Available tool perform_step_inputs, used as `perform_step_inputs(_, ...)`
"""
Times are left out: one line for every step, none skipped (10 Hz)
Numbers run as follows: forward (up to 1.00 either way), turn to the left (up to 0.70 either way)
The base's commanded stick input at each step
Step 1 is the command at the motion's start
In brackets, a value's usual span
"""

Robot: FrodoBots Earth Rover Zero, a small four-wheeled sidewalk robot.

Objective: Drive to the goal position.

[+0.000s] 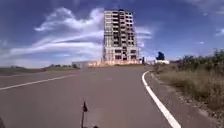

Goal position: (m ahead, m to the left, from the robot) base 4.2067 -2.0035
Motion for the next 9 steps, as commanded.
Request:
perform_step_inputs(1.00,-0.39)
perform_step_inputs(1.00,-0.39)
perform_step_inputs(1.00,-0.40)
perform_step_inputs(1.00,-0.40)
perform_step_inputs(1.00,-0.40)
perform_step_inputs(1.00,-0.40)
perform_step_inputs(1.00,-0.05)
perform_step_inputs(1.00,-0.02)
perform_step_inputs(1.00,0.00)
